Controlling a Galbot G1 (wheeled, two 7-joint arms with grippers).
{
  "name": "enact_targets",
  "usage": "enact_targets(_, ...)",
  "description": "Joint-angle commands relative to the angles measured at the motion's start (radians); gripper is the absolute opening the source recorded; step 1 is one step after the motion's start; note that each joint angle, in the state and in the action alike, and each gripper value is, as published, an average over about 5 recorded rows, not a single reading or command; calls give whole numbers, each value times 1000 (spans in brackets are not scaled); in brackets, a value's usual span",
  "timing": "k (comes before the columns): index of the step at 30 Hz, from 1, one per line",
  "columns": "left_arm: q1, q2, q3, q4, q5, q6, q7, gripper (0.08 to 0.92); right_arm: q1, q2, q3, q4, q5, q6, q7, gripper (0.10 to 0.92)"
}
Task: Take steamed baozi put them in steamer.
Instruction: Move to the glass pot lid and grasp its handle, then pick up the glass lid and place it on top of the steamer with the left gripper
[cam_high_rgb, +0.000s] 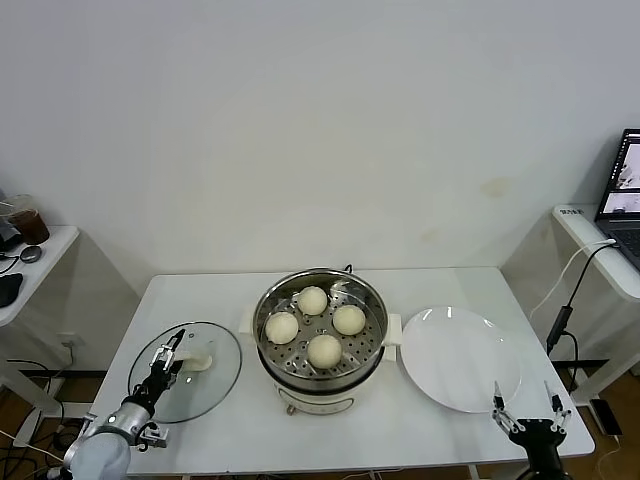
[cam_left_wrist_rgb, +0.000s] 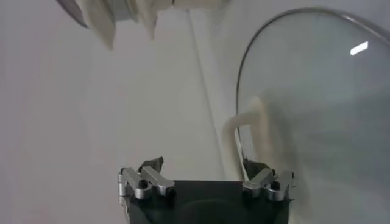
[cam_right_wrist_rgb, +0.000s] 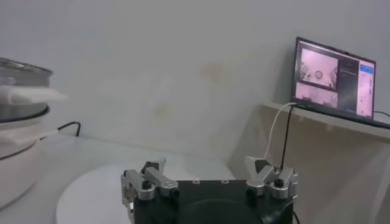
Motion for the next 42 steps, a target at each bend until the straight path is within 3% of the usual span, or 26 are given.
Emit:
enact_targets(1, -75, 3, 19, 87, 15, 2, 2, 820, -5, 4, -1, 0, -7, 2, 1, 823)
enact_targets(6, -78, 4, 25, 98, -4, 1, 18, 740, -5, 5, -6, -2, -11, 2, -1, 823)
enact_targets(17, -77, -1, 22, 119, -51, -3, 10, 420, -2, 6, -31, -13, -28, 12, -6, 823)
enact_targets(22, -53, -1, 4, 73, -86, -14, -15, 273, -4, 4, -37, -14, -33, 13, -8, 823)
enact_targets(26, 9, 16, -14, -47, -140, 5, -16, 193, -8, -3, -48, -13, -43, 12, -14, 823)
enact_targets(34, 232, 111, -62, -390, -331, 220, 3, 180, -16, -18, -76, -4, -52, 16, -22, 823)
enact_targets(38, 292, 172, -108, -573, -411, 319, 119, 180, -19, -25, -94, -5, -62, 22, -27, 823)
enact_targets(42, 275, 237, -114, -723, -521, 461, 246, 180, -22, -30, -108, -4, -70, 24, -30, 823)
